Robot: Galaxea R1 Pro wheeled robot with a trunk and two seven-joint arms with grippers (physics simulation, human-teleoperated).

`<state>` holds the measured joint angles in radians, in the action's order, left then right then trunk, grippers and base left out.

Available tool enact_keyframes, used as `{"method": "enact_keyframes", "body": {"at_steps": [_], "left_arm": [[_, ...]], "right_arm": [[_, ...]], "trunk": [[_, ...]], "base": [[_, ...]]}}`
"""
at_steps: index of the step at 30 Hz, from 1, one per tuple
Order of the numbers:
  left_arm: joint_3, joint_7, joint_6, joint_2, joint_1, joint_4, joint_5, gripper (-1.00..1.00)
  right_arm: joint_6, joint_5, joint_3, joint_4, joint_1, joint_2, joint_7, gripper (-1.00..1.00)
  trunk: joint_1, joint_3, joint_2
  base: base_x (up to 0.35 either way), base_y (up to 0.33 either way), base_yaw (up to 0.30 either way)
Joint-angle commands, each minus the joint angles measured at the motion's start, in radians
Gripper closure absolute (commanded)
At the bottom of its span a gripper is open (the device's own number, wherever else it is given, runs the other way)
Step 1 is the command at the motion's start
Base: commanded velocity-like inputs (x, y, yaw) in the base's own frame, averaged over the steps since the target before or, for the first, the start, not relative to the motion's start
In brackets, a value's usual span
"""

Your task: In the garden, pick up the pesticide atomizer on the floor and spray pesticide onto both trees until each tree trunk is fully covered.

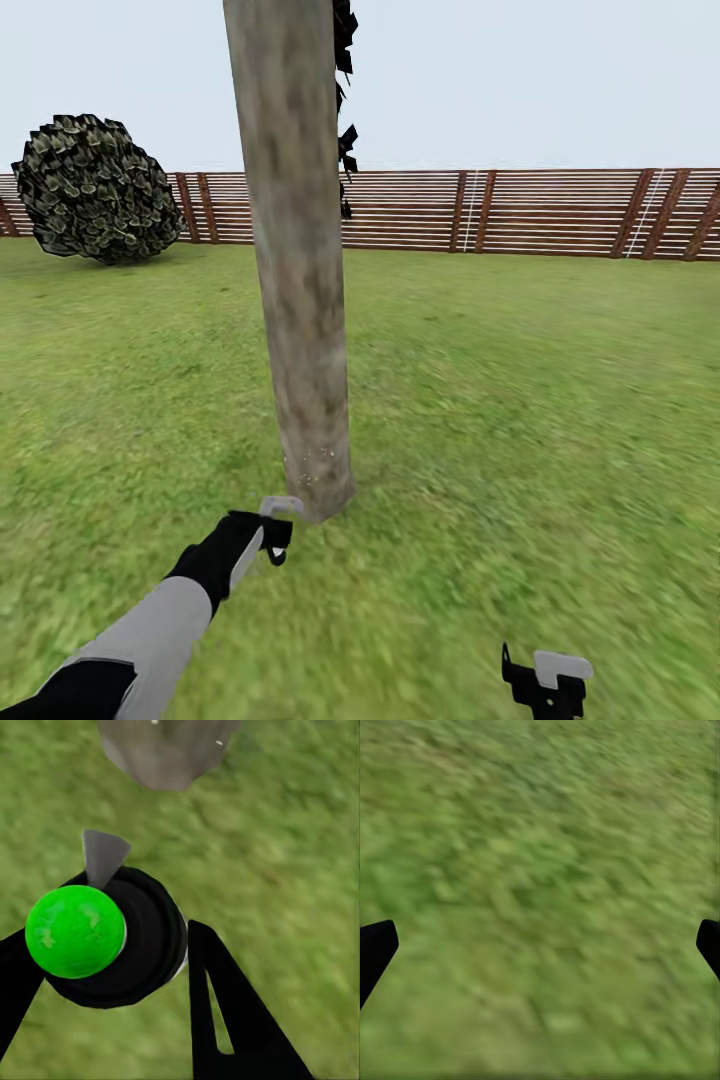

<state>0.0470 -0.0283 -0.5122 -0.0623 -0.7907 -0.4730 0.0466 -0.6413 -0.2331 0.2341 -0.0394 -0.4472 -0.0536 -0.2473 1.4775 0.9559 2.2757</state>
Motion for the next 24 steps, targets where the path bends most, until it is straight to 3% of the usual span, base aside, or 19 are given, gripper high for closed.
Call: {"method": "enact_keyframes", "body": {"at_steps": [1,3,5,6,9,10,12,14,15,17,19,20,21,22,24], "left_arm": [[0.0,-0.008,-0.056,0.048,-0.005,-0.027,-0.004,1.0],[0.003,-0.018,-0.085,0.049,-0.006,-0.045,-0.004,1.0],[0.005,-0.027,-0.095,0.009,-0.007,-0.071,-0.002,1.0],[0.014,-0.03,-0.099,-0.026,-0.007,-0.087,0.0,1.0],[0.043,-0.032,-0.124,-0.042,-0.02,-0.122,-0.003,1.0],[0.046,-0.034,-0.157,-0.028,-0.028,-0.143,-0.006,1.0],[0.048,-0.055,-0.186,0.042,-0.033,-0.184,-0.015,1.0],[0.048,-0.086,-0.192,0.07,-0.034,-0.202,-0.018,1.0],[0.049,-0.093,-0.193,0.071,-0.033,-0.206,-0.019,1.0],[0.054,-0.103,-0.194,0.046,-0.034,-0.214,-0.019,1.0],[0.056,-0.103,-0.201,-0.011,-0.048,-0.215,-0.012,1.0],[0.055,-0.106,-0.294,-0.036,-0.133,-0.216,-0.012,1.0],[0.049,-0.108,-0.356,0.018,-0.173,-0.227,-0.01,1.0],[0.049,-0.11,-0.363,0.054,-0.177,-0.229,-0.015,1.0],[0.051,-0.114,-0.368,0.082,-0.18,-0.23,-0.019,1.0]], "right_arm": [[-0.002,-0.011,0.005,0.001,-0.001,-0.001,-0.006,-1.0],[-0.002,-0.011,0.005,0.001,-0.001,-0.001,-0.006,-1.0],[-0.002,-0.011,0.005,0.001,-0.001,-0.002,-0.006,-1.0],[-0.003,-0.011,0.005,0.001,-0.001,-0.003,-0.006,-1.0],[-0.003,-0.011,0.005,0.001,-0.001,-0.003,-0.006,-1.0],[-0.003,-0.011,0.005,0.0,-0.001,-0.003,-0.006,-1.0],[-0.002,-0.011,0.005,0.0,-0.001,-0.003,-0.006,-1.0],[-0.002,-0.011,0.005,0.0,-0.001,-0.003,-0.006,-1.0],[-0.003,-0.011,0.004,0.0,-0.001,-0.003,-0.006,-1.0],[-0.003,-0.011,0.004,0.0,-0.001,-0.003,-0.005,-1.0],[-0.002,-0.011,0.005,0.001,-0.001,-0.003,-0.006,-1.0],[-0.002,-0.012,0.005,0.001,-0.001,-0.003,-0.006,-1.0],[-0.001,-0.011,0.005,0.001,-0.001,-0.004,-0.006,-1.0],[-0.001,-0.011,0.004,0.001,-0.001,-0.004,-0.006,-1.0],[-0.001,-0.012,0.004,0.001,-0.001,-0.005,-0.005,-1.0]], "trunk": [[0.0,0.001,0.0],[0.0,0.001,0.0],[0.0,0.001,0.0],[0.0,0.001,0.0],[0.0,0.001,0.0],[0.0,0.001,0.0],[0.0,0.001,0.0],[0.0,0.001,0.0],[0.0,0.001,0.0],[0.0,0.001,0.0],[0.0,0.001,0.0],[0.0,0.001,0.0],[0.0,0.001,0.0],[0.0,0.001,0.0],[0.0,0.001,0.0]], "base": [[-0.002,0.0,0.0],[0.0,0.0,0.0],[0.0,0.0,0.0],[0.0,0.0,0.0],[0.0,0.0,0.0],[0.0,0.0,0.0],[0.0,0.0,0.0],[-0.131,0.0,0.0],[-0.252,0.0,0.0],[-0.141,0.0,0.0],[-0.037,0.0,0.0],[-0.003,0.0,0.0],[0.0,0.0,0.0],[0.0,0.0,0.0],[0.0,0.0,0.0]]}}
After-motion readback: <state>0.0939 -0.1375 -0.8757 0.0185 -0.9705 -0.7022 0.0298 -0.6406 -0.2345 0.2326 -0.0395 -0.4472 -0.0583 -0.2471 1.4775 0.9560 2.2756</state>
